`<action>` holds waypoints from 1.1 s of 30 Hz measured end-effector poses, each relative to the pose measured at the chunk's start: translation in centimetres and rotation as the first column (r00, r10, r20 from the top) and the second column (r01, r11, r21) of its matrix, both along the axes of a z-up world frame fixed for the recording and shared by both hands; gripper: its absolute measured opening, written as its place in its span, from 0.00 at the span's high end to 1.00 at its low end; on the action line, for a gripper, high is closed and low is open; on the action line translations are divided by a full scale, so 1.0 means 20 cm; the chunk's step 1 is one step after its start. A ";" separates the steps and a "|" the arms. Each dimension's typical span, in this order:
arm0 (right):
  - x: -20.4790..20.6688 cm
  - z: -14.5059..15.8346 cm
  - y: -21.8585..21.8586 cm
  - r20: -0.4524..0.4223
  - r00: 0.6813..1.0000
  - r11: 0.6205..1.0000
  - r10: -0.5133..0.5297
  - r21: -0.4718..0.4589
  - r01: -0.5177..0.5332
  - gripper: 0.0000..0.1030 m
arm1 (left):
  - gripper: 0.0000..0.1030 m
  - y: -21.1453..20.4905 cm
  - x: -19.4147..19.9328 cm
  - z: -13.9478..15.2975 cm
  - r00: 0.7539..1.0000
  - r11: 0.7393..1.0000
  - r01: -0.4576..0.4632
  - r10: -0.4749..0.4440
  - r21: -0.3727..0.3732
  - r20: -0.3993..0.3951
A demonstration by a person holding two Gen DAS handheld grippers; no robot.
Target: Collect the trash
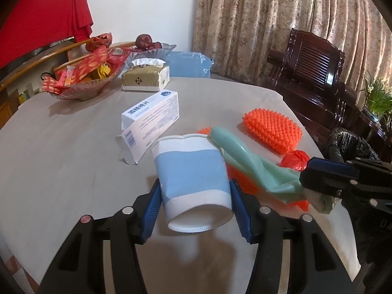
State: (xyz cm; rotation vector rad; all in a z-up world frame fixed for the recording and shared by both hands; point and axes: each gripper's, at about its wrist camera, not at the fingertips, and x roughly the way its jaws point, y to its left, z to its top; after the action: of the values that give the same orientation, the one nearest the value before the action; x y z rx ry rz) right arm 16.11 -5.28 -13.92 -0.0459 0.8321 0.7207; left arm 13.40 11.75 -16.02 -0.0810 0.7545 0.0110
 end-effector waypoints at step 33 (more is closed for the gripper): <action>0.07 0.16 -0.19 0.095 0.983 0.987 -0.157 -0.010 0.159 0.82 | 0.47 -0.06 -0.03 0.28 0.992 1.000 0.002 -0.002 0.005 0.127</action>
State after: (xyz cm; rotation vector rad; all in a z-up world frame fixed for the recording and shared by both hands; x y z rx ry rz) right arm 17.60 -9.12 -10.76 -0.0286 0.7425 0.5574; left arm 12.88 10.46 -10.34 -0.0757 0.6273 0.0055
